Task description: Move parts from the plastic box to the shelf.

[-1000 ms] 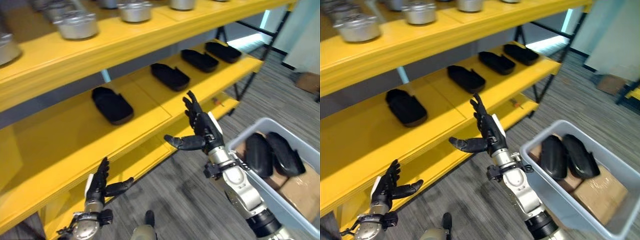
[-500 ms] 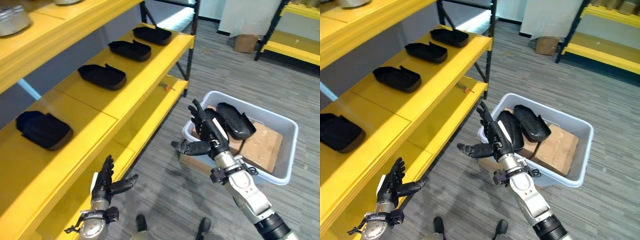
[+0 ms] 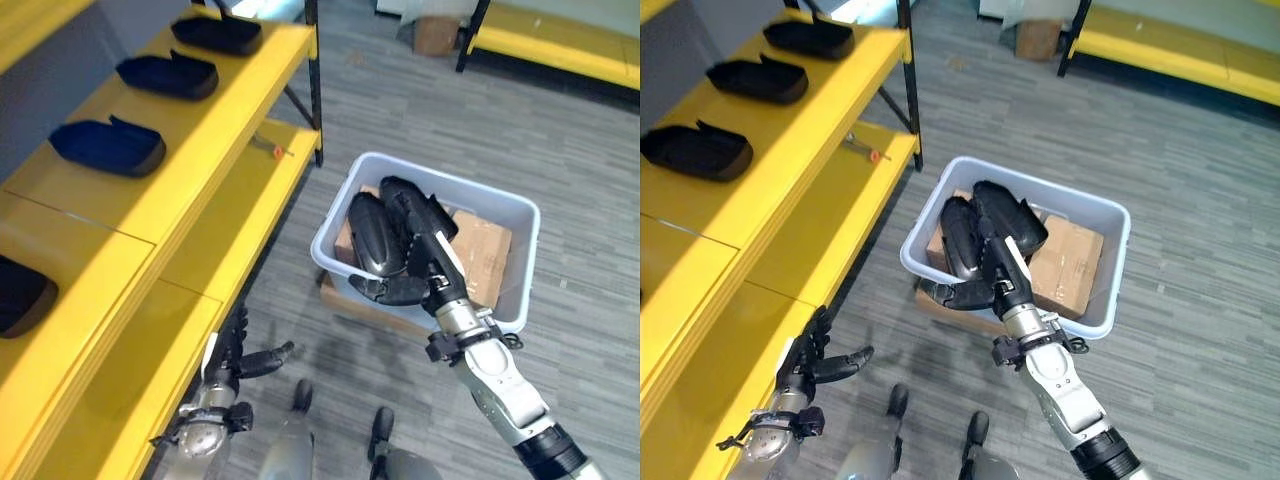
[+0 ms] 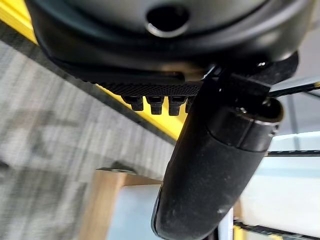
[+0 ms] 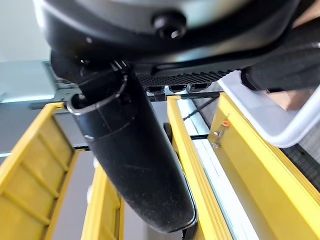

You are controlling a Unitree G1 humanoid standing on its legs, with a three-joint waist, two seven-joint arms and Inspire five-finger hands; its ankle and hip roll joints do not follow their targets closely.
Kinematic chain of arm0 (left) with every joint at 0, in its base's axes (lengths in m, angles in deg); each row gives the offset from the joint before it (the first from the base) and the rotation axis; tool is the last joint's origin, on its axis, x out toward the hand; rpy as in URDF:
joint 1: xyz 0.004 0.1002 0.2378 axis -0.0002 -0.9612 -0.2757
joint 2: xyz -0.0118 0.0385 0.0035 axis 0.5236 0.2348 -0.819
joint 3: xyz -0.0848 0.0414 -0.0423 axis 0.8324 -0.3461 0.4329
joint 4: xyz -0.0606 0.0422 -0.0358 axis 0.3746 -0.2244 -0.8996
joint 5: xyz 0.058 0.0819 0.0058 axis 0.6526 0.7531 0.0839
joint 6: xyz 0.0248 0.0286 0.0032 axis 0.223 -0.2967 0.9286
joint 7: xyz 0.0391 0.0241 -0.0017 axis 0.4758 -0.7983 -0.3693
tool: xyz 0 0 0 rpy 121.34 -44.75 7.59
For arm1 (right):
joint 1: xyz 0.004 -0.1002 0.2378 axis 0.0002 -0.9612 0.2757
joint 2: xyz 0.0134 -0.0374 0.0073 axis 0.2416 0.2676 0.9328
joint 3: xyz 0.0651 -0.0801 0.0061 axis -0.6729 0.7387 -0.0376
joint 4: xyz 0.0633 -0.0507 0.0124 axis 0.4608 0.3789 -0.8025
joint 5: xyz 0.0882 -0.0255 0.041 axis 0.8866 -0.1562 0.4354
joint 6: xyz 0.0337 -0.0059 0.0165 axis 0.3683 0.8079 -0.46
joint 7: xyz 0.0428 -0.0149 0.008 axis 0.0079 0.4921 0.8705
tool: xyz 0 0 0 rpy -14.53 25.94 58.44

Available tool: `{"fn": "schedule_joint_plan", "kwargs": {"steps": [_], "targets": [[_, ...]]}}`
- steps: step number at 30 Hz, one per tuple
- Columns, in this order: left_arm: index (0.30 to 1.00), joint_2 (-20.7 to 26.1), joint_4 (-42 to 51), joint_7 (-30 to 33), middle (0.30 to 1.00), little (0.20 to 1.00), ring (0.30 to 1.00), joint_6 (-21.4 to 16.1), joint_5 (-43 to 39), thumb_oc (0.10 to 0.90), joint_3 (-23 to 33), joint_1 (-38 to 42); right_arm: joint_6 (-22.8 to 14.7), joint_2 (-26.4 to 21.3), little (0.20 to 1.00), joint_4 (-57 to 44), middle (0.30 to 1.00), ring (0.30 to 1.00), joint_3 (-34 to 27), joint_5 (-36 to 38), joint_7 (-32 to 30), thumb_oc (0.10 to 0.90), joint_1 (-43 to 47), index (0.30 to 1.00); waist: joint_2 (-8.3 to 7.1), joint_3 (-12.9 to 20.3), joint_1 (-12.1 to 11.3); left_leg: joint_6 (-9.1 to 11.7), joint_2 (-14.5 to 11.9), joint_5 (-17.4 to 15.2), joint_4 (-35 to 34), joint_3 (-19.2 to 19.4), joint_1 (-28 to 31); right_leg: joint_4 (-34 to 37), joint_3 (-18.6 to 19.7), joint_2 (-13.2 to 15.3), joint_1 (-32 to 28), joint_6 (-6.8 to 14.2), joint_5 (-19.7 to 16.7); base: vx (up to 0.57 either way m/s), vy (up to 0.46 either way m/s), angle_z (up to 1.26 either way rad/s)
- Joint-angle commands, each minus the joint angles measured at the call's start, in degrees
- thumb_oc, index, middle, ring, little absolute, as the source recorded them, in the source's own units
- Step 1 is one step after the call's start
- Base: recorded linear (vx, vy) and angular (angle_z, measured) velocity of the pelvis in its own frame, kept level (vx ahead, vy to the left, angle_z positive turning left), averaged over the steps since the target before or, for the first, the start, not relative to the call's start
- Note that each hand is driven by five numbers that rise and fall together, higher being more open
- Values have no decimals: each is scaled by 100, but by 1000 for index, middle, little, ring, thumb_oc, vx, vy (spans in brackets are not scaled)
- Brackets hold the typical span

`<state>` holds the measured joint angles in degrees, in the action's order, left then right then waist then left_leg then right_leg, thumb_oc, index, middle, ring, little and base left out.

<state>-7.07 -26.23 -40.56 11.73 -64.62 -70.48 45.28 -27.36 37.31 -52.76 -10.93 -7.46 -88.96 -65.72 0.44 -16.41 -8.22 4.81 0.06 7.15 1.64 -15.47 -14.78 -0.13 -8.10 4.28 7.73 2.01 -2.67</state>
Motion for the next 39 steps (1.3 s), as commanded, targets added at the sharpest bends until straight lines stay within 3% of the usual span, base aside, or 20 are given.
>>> {"fn": "schedule_joint_plan", "kwargs": {"steps": [1, 7, 13, 16, 17, 19, 20, 21, 22, 23, 24, 25, 26, 27, 29, 31, 34, 39], "targets": [[1000, 334, 800, 10, 1000, 1000, 1000, -547, -129, 900, 328, 163, -683, 133, 1000, -586, 1000, 1000, -143, 24, 214, 900, 640, 1000, -249, 293, -37, -70, -15, 245, -184, 237, 27, -34, -138, -128, -650, 342, 349, 207, 203, -70], [1000, 607, 866, 11, 1000, 1000, 1000, -528, -165, 900, 415, 160, -565, 221, 1000, -660, 1000, 1000, -170, 85, 343, 900, 415, 1000, -355, 506, 87, -365, 71, 10, -281, 556, 337, -107, 44, 75, -679, 453, 402, 134, 146, -22], [1000, 778, 895, 24, 1000, 1000, 1000, -504, -191, 900, 504, 61, -473, 233, 1000, -703, 1000, 1000, -124, 125, 424, 900, 360, 1000, -477, 472, 89, -609, 182, -278, -59, 786, 347, -265, 231, 231, -511, 572, 347, 74, 127, -22], [1000, 828, 915, 45, 1000, 1000, 1000, -480, -204, 900, 519, 85, -453, 300, 1000, -683, 1000, 1000, -72, 92, 449, 900, 414, 1000, -492, 428, 59, -716, 228, -407, 42, 837, 353, -712, 214, 283, -343, 670, 395, 51, 108, -27], [1000, 909, 913, 59, 1000, 1000, 1000, -472, -171, 900, 521, 154, -435, 362, 1000, -671, 1000, 1000, -36, 47, 459, 900, 468, 1000, -495, 338, 90, -776, 266, -508, 133, 890, 375, -1221, 111, 450, -73, 776, 196, 42, 94, -34], [1000, 947, 910, 91, 1000, 1000, 1000, -475, -155, 900, 506, 212, -412, 409, 1000, -677, 1000, 1000, 16, 15, 428, 900, 530, 1000, -481, 225, 148, -781, 289, -555, 139, 948, 410, -1186, 80, 689, 121, 817, -191, 6, 26, -35], [1000, 947, 906, 91, 1000, 1000, 1000, -477, -155, 900, 505, 217, -412, 408, 1000, -675, 1000, 1000, 16, 15, 427, 900, 534, 1000, -479, 221, 147, -782, 287, -556, 141, 948, 410, -1176, 80, 687, 116, 819, -198, -55, -92, -21], [1000, 982, 926, 120, 1000, 1000, 1000, -490, -174, 900, 492, 294, -419, 401, 1000, -714, 1000, 1000, 18, 17, 365, 900, 599, 1000, -376, 79, 201, -716, 197, -572, 182, 934, 335, -909, 117, 1009, 256, 804, -568, -50, -83, -10], [1000, 980, 923, 120, 1000, 1000, 1000, -491, -173, 900, 490, 299, -418, 398, 1000, -714, 1000, 1000, 17, 17, 364, 900, 602, 1000, -366, 73, 205, -714, 190, -583, 195, 927, 334, -890, 106, 1001, 239, 802, -576, -28, -217, -4], [1000, 992, 923, 169, 1000, 1000, 1000, -518, -167, 900, 461, 370, -436, 402, 1000, -737, 1000, 1000, -12, -7, 289, 900, 646, 1000, -268, -9, 262, -610, -10, -628, 198, 801, 264, -549, 236, 1399, 492, 858, -907, 26, -136, -2], [1000, 990, 920, 170, 1000, 1000, 1000, -520, -166, 900, 459, 373, -436, 400, 1000, -736, 1000, 1000, -11, -9, 287, 900, 647, 1000, -256, -7, 267, -606, -19, -640, 208, 792, 259, -534, 222, 1389, 479, 855, -913, 127, -319, 4], [1000, 964, 887, 181, 1000, 1000, 1000, -524, -136, 900, 424, 445, -461, 412, 1000, -757, 1000, 1000, -89, -110, 195, 900, 677, 1000, -233, -58, 346, -481, -163, -747, 216, 631, 291, -112, 370, 1699, 667, 975, -1292, 143, -245, 10], [1000, 941, 868, 174, 1000, 1000, 1000, -539, -129, 900, 423, 435, -453, 430, 1000, -775, 1000, 1000, -112, -123, 179, 900, 667, 1000, -264, -71, 370, -432, -195, -793, 226, 603, 329, -19, 303, 1750, 647, 1031, -1432, 250, -418, 9], [1000, 873, 813, 205, 1000, 1000, 1000, -515, -99, 900, 441, 465, -489, 464, 1000, -787, 1000, 1000, -147, -132, 156, 900, 665, 1000, -403, -46, 318, -316, -269, -872, 237, 651, 404, 126, -95, 1815, 533, 1135, -1479, 220, -309, 29], [1000, 832, 802, 180, 1000, 1000, 1000, -487, -82, 900, 467, 409, -469, 530, 1000, -715, 1000, 1000, -106, -89, 193, 900, 659, 1000, -522, 41, 322, -246, -335, -844, 94, 655, 524, 207, -286, 1732, 400, 1212, -1462, 236, -285, 44], [1000, 815, 829, 173, 1000, 1000, 1000, -491, -141, 900, 491, 362, -463, 520, 1000, -704, 1000, 1000, -104, -60, 180, 900, 669, 1000, -519, 74, 341, -198, -424, -778, -11, 619, 563, 185, -330, 1666, 395, 1204, -1486, 148, -199, 32], [1000, 766, 882, 117, 1000, 1000, 1000, -478, -281, 900, 523, 234, -468, 420, 1000, -719, 1000, 1000, -87, 34, 214, 900, 649, 1000, -392, 179, 354, 26, -897, -528, -421, 570, 691, 276, -674, 1344, 273, 1094, -1058, 174, -274, -8], [1000, 729, 924, 58, 1000, 1000, 1000, -441, -336, 900, 363, 284, -483, 323, 1000, -564, 1000, 1000, -2, 83, 134, 900, 872, 1000, -234, 176, 403, 295, -1372, -186, -664, 641, 605, 324, -812, 958, 375, 947, -704, 77, -202, -11]]}}
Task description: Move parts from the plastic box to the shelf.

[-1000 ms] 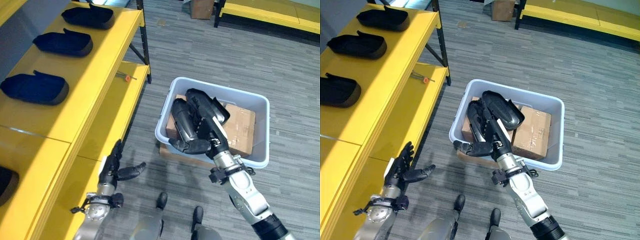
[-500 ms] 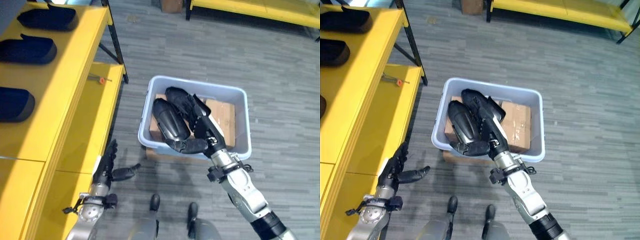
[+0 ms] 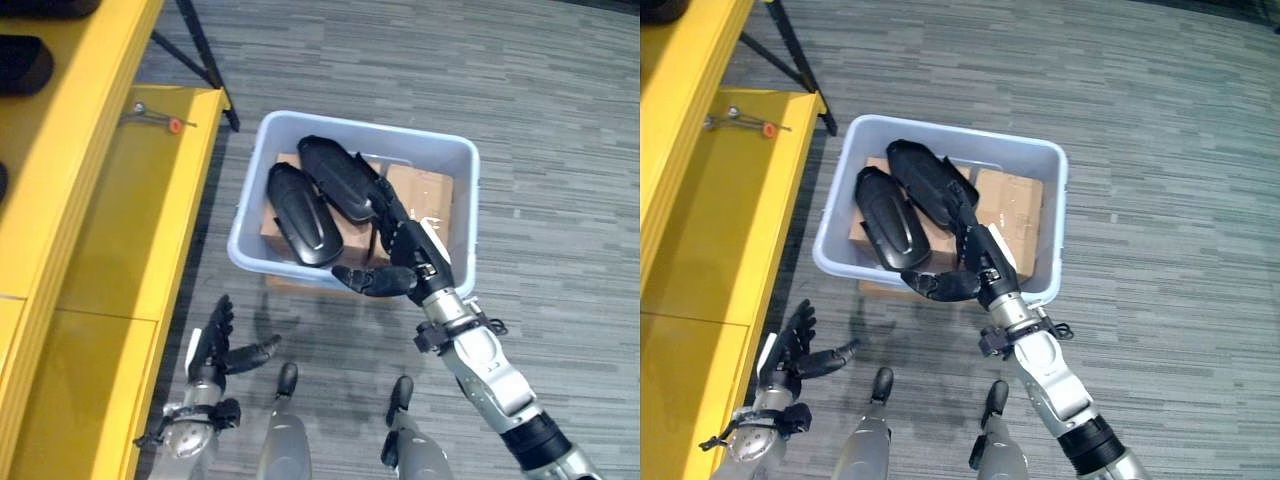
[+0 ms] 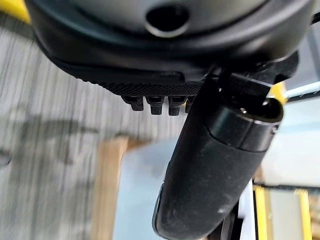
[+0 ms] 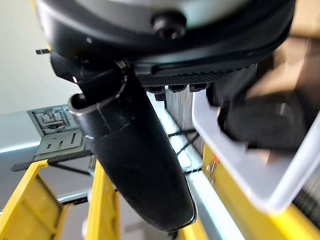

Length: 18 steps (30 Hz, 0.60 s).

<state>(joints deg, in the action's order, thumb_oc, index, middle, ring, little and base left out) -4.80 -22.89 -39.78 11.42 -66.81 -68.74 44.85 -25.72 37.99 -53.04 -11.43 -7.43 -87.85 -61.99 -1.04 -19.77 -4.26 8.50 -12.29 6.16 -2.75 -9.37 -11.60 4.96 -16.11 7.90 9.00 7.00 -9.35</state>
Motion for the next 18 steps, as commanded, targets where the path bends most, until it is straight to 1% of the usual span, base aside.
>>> {"fn": "schedule_joint_plan", "kwargs": {"steps": [1, 2, 5, 6, 8, 15, 18], "targets": [[1000, 489, 587, -30, 1000, 1000, 1000, -413, -123, 900, 165, 339, -651, 229, 1000, -536, 1000, 1000, 58, 63, 4, 900, 535, 1000, -61, 507, 23, -56, -176, -63, -225, 52, 259, -190, -8, 544, 284, 426, -10, 58, -182, -5], [1000, 487, 585, -31, 1000, 1000, 1000, -414, -123, 900, 165, 342, -651, 227, 1000, -535, 1000, 1000, 59, 62, 3, 900, 536, 1000, -56, 510, 21, -54, -182, -64, -225, 53, 254, -192, -6, 539, 291, 423, -8, 23, -76, -4], [1000, 494, 584, -27, 1000, 1000, 1000, -399, -135, 900, 129, 376, -682, 150, 1000, -493, 1000, 1000, 94, -26, -64, 900, 755, 1000, -13, 498, 33, 26, -319, 97, -225, 138, 197, -242, 51, 389, 446, 385, 34, 32, -124, -14], [1000, 528, 569, -13, 1000, 1000, 1000, -401, -120, 900, 104, 412, -718, 124, 1000, -455, 1000, 1000, 101, -86, -135, 900, 937, 1000, 21, 476, 54, 69, -372, 212, -225, 213, 161, -292, 110, 299, 588, 354, 49, 23, -117, -18], [1000, 547, 572, -14, 1000, 1000, 1000, -404, -105, 900, 67, 459, -733, 90, 1000, -386, 1000, 1000, 124, -182, -200, 900, 1097, 1000, 40, 447, 65, 96, -417, 294, -225, 274, 124, -338, 152, 247, 702, 336, 58, 20, -79, -23], [1000, 607, 543, -35, 1000, 1000, 1000, -453, -102, 900, -198, 702, -742, -72, 1000, 58, 1000, 1000, 247, -579, -460, 900, 1672, 1000, 134, 307, 107, 175, -432, 494, -225, 376, -71, -527, 265, 215, 1096, 288, 67, 6, -15, -12], [1000, 641, 530, -43, 1000, 1000, 1000, -473, -104, 900, -299, 795, -699, -262, 1000, 383, 1000, 1000, 334, -935, -593, 900, 2037, 1000, 140, 240, 102, 177, -415, 517, -225, 423, -162, -592, 301, 237, 1251, 281, 51, 3, -1, -9]]}}
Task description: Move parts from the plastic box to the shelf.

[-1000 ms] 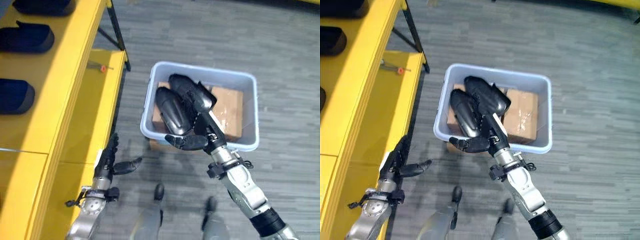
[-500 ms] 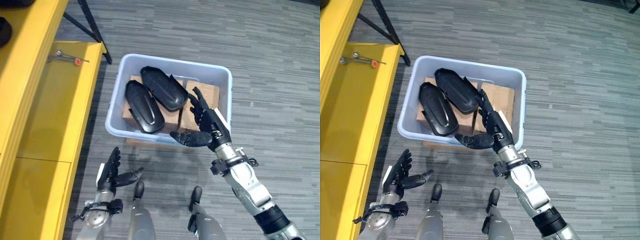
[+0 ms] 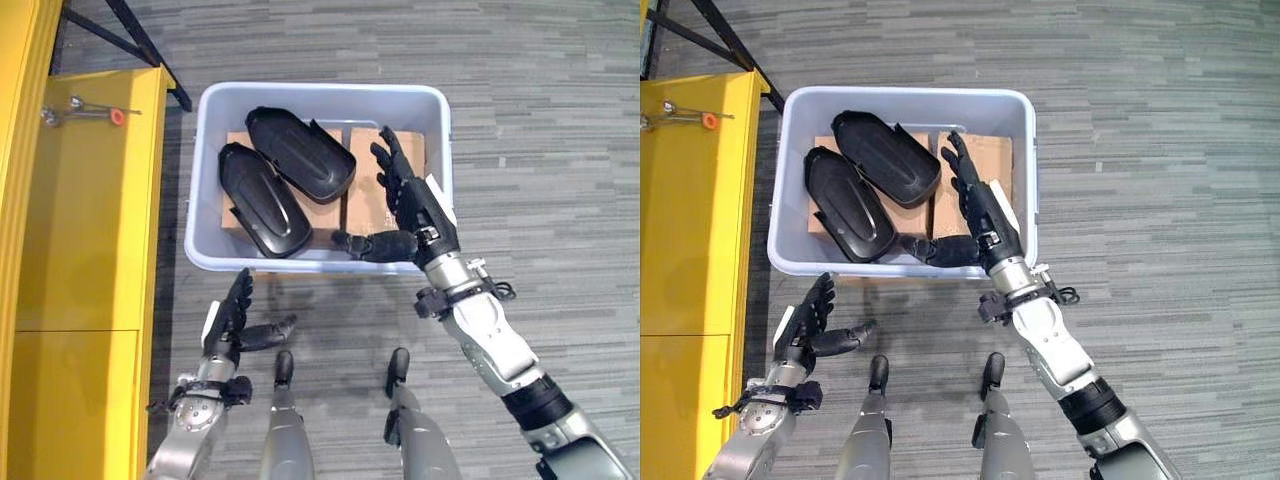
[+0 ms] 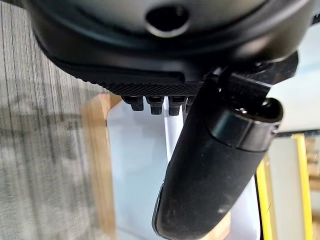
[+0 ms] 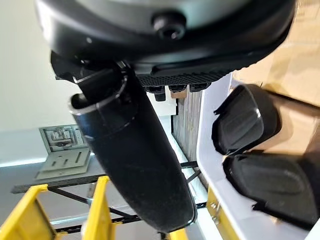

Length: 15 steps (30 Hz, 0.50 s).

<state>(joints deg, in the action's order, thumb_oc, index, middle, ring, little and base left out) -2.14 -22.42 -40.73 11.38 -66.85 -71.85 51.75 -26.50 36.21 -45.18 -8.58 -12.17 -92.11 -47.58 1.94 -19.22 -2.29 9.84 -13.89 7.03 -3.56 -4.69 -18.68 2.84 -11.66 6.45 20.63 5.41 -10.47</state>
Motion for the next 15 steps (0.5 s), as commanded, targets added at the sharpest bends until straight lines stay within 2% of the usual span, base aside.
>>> {"fn": "schedule_joint_plan", "kwargs": {"steps": [1, 8, 10, 11, 15], "targets": [[1000, 382, 481, 50, 1000, 1000, 1000, -483, -101, 900, -10, 146, -614, -141, 1000, -295, 1000, 1000, 73, -561, -237, 900, 717, 1000, -156, 165, -100, 45, -248, 434, -144, -45, 510, -394, -132, 388, 125, 438, 166, 6, -1, -3], [1000, 524, 502, 73, 1000, 1000, 1000, -588, -70, 900, -76, 316, -529, -877, 1000, 232, 1000, 1000, 315, -1463, -554, 900, 1794, 1000, -117, -44, -155, 65, -183, 486, -144, -62, 285, -528, -99, 469, 419, 439, 158, 0, 0, 0], [1000, 593, 502, 88, 1000, 1000, 1000, -624, -50, 900, -89, 357, -448, -1309, 1000, 475, 1000, 1000, 541, -1958, -635, 900, 2295, 1000, -106, -133, -200, 83, -172, 524, -144, -81, 159, -596, -89, 496, 559, 435, 161, 0, 0, 0], [1000, 584, 499, 88, 1000, 1000, 1000, -624, -49, 900, -87, 366, -452, -1311, 1000, 487, 1000, 1000, 554, -1960, -640, 900, 2313, 1000, -100, -133, -195, 83, -171, 526, -144, -83, 149, -607, -89, 497, 573, 434, 165, 6, -6, 3], [1000, 677, 508, 124, 1000, 1000, 1000, -702, 10, 900, -90, 408, -244, -2115, 1000, 1067, 1000, 1000, 1309, -3078, -698, 900, 3318, 1000, -82, -271, -287, 107, -171, 533, -144, -128, -5, -762, -92, 539, 801, 437, 225, 1, -2, 1]]}}
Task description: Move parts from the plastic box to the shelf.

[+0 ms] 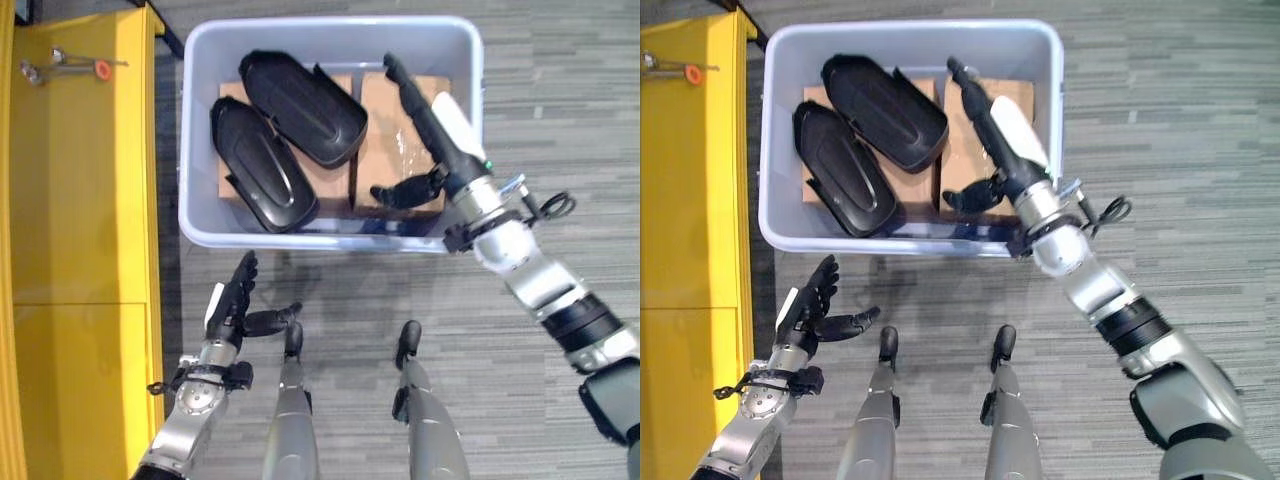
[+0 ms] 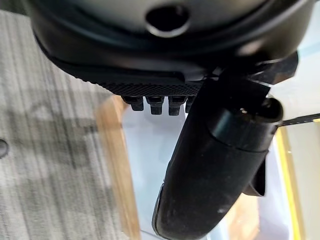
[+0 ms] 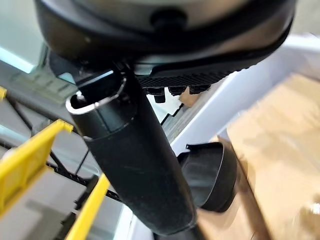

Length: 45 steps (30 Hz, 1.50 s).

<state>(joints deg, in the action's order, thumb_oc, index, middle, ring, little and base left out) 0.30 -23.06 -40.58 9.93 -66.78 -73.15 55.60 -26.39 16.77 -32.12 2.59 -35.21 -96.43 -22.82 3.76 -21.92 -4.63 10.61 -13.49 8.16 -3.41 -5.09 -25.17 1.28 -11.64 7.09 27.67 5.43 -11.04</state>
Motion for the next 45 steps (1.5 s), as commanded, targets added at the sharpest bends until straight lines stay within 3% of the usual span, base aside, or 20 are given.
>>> {"fn": "schedule_joint_plan", "kwargs": {"steps": [1, 4, 13, 26, 34, 45], "targets": [[1000, 423, 570, 109, 1000, 1000, 1000, -557, 4, 900, 45, 32, -258, -170, 1000, -227, 1000, 1000, 209, -774, -272, 900, 865, 1000, -262, -3, -41, 30, -203, 443, -159, -95, 620, -596, -94, 482, 114, 431, 257, 0, 0, 0], [1000, 445, 588, 165, 1000, 1000, 1000, -578, 90, 900, 12, 124, -84, -588, 1000, 131, 1000, 1000, 884, -1796, -384, 900, 1562, 1000, -259, -93, -102, 53, -193, 479, -159, -163, 461, -683, -152, 512, 253, 443, 283, 14, -36, 5], [1000, 396, 503, 354, 1000, 1000, 1000, -577, 198, 900, -25, 380, 174, -575, 1000, 706, 1000, 1000, 1636, -2840, -412, 900, 2397, 1000, -287, -225, -258, 108, -240, 625, -159, -375, 121, -860, -322, 538, 481, 432, 382, 19, -38, 8], [1000, 393, 515, 501, 1000, 1000, 1000, -583, 202, 900, 26, 474, 321, -493, 1000, 1046, 1000, 1000, 2236, -3377, -455, 900, 3046, 1000, -325, -315, -441, 153, -244, 767, -159, -658, -225, -1056, -579, 573, 591, 421, 526, 27, -23, 12], [1000, 424, 497, 580, 1000, 1000, 1000, -632, 187, 900, 40, 610, 489, -378, 1000, 1888, 1000, 1000, 2541, -3350, -567, 900, 3429, 1000, -349, -397, -607, 180, -193, 834, -159, -843, -478, -1206, -742, 601, 695, 411, 644, 23, -16, 11], [1000, 436, 424, 661, 1000, 1000, 1000, -709, 168, 900, 46, 681, 672, -630, 1000, 2973, 1000, 1000, 2987, -3340, -845, 900, 3957, 1000, -272, -492, -709, 205, -141, 969, -159, -1001, -830, -1501, -830, 659, 1088, 373, 758, 22, -1, 8]]}}
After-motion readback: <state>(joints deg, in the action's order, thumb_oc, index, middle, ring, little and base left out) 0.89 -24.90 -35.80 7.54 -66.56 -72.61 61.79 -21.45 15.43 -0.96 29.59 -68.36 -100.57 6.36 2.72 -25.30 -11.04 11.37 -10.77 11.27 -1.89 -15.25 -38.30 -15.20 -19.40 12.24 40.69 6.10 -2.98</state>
